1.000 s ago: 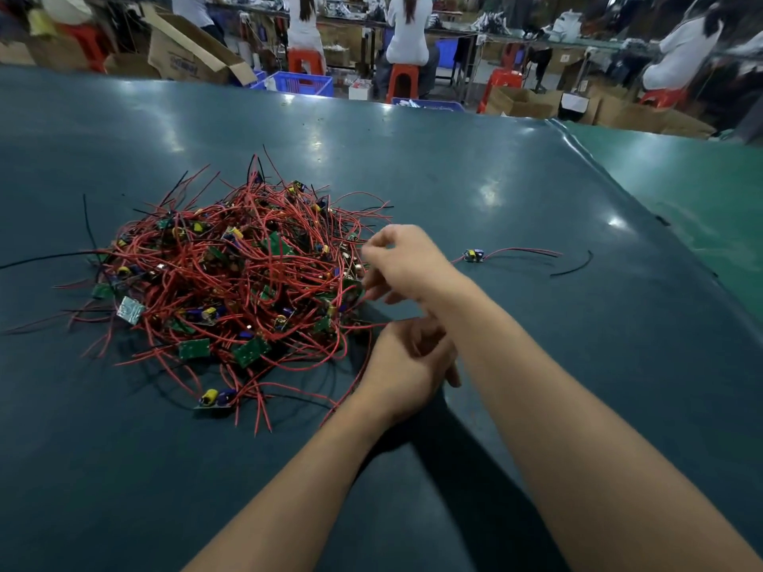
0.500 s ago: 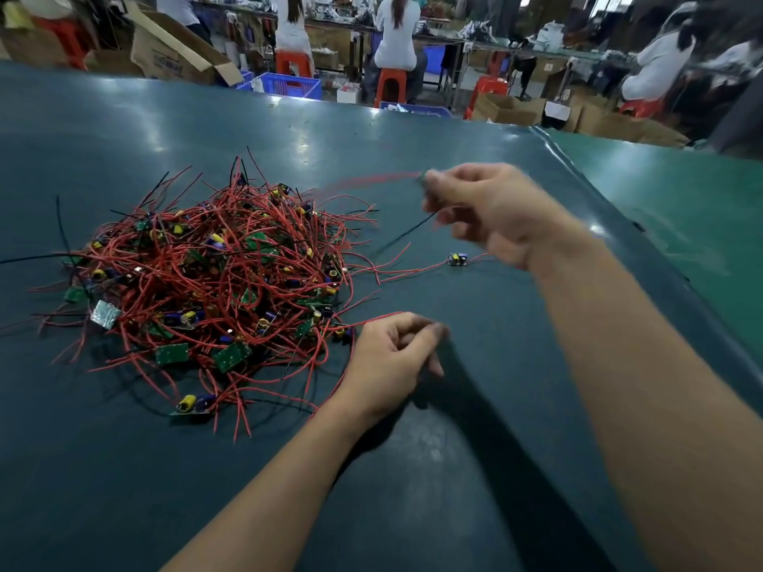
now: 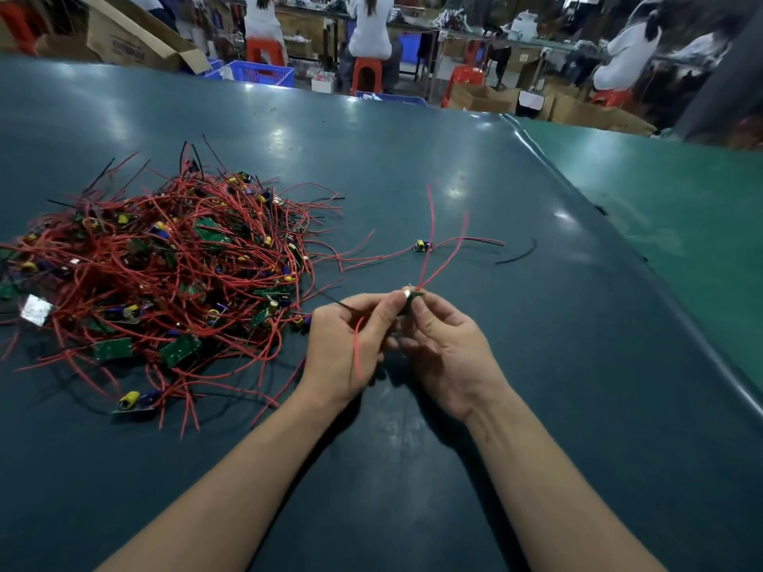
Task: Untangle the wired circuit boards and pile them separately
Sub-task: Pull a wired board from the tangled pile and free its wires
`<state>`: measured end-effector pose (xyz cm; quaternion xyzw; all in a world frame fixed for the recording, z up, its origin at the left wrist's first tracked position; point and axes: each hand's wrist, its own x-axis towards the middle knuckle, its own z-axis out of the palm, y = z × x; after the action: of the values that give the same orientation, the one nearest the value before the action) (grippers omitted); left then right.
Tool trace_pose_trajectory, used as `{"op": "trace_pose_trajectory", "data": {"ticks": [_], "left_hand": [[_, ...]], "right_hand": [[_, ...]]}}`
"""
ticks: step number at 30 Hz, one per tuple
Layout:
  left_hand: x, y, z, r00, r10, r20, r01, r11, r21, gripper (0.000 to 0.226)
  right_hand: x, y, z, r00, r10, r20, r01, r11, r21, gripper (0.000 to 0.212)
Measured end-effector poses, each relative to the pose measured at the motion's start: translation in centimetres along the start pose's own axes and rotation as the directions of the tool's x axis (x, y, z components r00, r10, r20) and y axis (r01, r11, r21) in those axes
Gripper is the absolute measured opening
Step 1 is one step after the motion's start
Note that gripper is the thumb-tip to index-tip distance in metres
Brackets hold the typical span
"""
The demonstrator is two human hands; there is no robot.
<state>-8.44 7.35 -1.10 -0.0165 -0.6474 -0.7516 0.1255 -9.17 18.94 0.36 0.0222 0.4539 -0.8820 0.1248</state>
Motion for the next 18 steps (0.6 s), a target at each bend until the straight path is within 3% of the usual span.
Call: {"op": "trace_pose_trajectory", "data": {"ticks": [7, 10, 18], "left_hand": [[0.32, -0.49, -0.48, 0.991, 0.136, -0.018, -0.133, 0.985, 0.105, 0.016], [0.3, -0.13, -0.37, 0.999, 0.029, 0.041, -0.028, 0.999, -0.03, 0.028], [0.02, 0.25, -0.32, 1.0, 0.017, 0.018, -0.014, 0.986, -0.165, 0.025]], "right_hand": [[-0.07, 0.03, -0.39, 0.941, -0.313, -0.128, 0.271, 0.925, -0.267, 0.006], [-0.3, 0.21, -0.37, 0.942, -0.316, -0.11, 0.275, 0.918, -0.285, 0.015], [-0.56, -0.15, -0.19, 0.929, -0.316, -0.191, 0.261, 0.929, -0.264, 0.019]]}}
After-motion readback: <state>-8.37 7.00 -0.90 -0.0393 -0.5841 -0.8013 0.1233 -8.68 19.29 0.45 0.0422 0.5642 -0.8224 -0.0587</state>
